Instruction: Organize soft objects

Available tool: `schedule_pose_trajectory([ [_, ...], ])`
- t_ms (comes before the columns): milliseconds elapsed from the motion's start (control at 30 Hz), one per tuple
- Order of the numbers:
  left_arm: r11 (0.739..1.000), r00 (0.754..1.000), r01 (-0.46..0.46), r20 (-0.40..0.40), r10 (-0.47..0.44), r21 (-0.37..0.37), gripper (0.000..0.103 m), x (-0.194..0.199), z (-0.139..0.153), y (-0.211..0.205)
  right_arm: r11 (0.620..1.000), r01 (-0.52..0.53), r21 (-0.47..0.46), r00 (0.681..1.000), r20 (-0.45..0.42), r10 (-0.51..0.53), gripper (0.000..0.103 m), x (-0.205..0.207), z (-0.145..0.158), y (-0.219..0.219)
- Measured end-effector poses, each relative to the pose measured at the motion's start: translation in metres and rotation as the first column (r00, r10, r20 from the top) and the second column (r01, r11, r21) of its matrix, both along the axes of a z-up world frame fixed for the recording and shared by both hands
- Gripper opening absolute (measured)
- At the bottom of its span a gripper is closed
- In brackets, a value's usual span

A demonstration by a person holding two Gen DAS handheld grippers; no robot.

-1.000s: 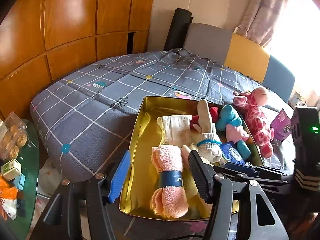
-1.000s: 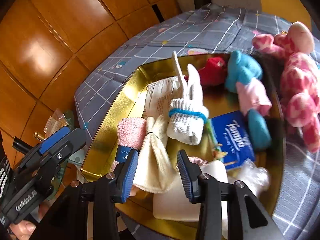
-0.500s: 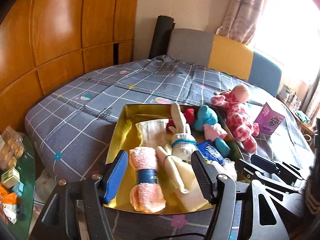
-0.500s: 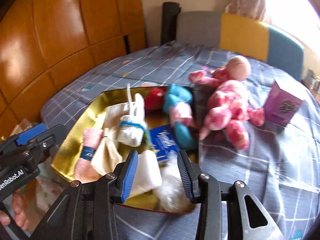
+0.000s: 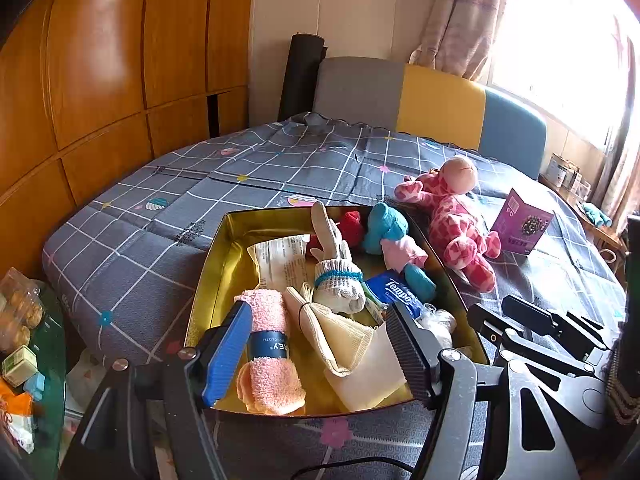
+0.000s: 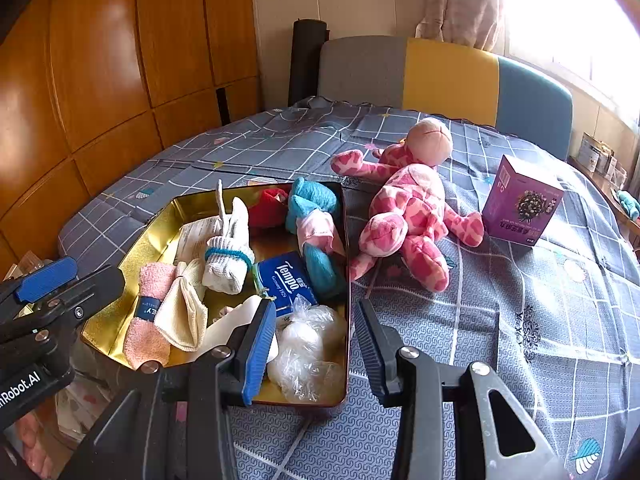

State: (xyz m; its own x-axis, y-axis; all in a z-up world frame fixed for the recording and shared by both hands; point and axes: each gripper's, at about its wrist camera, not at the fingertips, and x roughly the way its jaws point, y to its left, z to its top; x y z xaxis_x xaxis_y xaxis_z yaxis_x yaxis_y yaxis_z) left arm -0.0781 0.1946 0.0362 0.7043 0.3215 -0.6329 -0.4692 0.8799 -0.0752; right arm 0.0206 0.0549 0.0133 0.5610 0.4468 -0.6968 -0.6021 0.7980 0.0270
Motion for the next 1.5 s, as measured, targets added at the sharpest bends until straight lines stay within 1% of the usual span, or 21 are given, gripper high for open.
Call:
schedule_pose_trajectory([
  [133,1.0,1.0,0.0,-0.001,0.0,0.0,0.071,-0.0001,-0.0004,-0.0006,1.0,0.002,-0.001,1.0,-0.002,-0.002,0.041,-0.0012,0.0,-0.0007],
  [300,1.0,1.0,-0.007,-0.004,0.007,0.002,0.076,-0.0001,-0.002,0.0,1.0,-0.001,-0.002,1.0,-0.002,0.001,0.041,-0.0013,-0.0002,-0.0004],
  [700,1.0,1.0,-0.01,-0.003,0.01,0.001,0.082,-0.0013,-0.0014,0.0016,1.0,0.001,0.0,1.0,-0.009,-0.001,0.041,-0.0026,-0.0004,-0.0005],
  [867,1.0,1.0,-0.019,-0.003,0.019,0.0,0.088,-0.0019,0.0009,0.0024,1.0,-0.001,0.0,1.0,-0.006,0.001,0.041,-0.0031,-0.0005,-0.0005],
  [1300,1.0,1.0,-0.028,-0.008,0.028,0.0,0.093,-0.0008,0.0008,0.0029,1.0,-0.003,-0.001,1.0,-0.008,0.003,0.041,-0.004,-0.0011,-0.0013],
  [1400,0.999,0.999,-0.031,-0.014,0.031,-0.009,0.096,0.0003,-0.0001,0.0035,1.0,-0.001,-0.001,1.0,-0.008,0.001,0.041,-0.0038,-0.0011,-0.0012],
  [1433,0.999,0.999,-0.037,-0.018,0.036,-0.01,0.102,0.0005,-0.0004,0.0035,1.0,0.0,-0.001,1.0,-0.008,0.0,0.041,-0.004,-0.0014,-0.0015],
  [1500,0.999,0.998,-0.049,-0.031,0.049,0.002,0.103,0.0018,-0.0011,0.0029,1.0,0.002,-0.001,1.0,-0.008,-0.002,0.041,-0.0039,-0.0018,-0.0021],
])
